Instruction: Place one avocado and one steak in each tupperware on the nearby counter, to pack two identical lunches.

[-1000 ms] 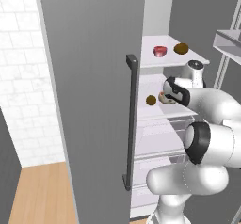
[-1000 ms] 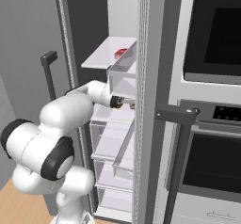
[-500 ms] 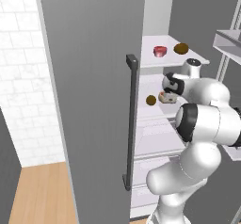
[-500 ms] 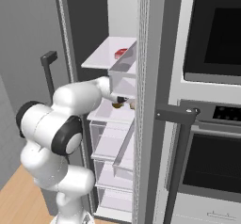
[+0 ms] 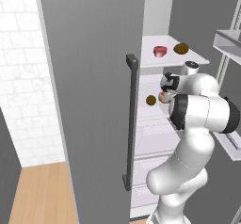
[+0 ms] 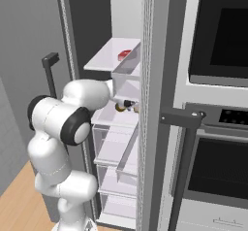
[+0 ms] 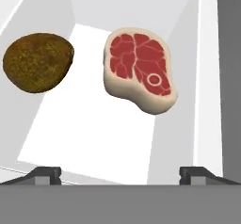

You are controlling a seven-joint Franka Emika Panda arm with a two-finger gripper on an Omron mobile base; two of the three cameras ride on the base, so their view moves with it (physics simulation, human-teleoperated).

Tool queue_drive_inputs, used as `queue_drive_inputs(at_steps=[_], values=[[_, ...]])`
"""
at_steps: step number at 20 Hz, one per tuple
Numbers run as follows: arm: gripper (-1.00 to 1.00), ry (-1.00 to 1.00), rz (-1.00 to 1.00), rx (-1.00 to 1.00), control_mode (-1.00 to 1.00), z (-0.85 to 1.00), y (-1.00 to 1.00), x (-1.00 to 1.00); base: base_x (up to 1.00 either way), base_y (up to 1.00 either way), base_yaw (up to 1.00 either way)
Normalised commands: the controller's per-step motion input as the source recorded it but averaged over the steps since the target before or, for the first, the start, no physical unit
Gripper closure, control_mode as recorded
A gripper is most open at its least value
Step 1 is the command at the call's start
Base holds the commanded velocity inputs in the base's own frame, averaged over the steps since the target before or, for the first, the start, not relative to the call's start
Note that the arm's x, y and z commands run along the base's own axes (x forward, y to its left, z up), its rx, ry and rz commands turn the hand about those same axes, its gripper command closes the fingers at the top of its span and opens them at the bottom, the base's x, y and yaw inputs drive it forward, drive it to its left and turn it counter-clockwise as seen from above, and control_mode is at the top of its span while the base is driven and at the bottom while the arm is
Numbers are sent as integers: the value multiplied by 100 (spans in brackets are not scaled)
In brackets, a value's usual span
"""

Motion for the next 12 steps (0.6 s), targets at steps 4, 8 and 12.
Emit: queue_drive_inputs(at_steps=[4, 8, 12], values=[[-100, 2, 9, 0, -100, -23, -20, 48, 0, 0, 0], [-100, 9, 6, 0, -100, -11, -28, 68, 0, 0, 0], [-100, 20, 1, 0, -100, 0, -15, 68, 0, 0, 0]])
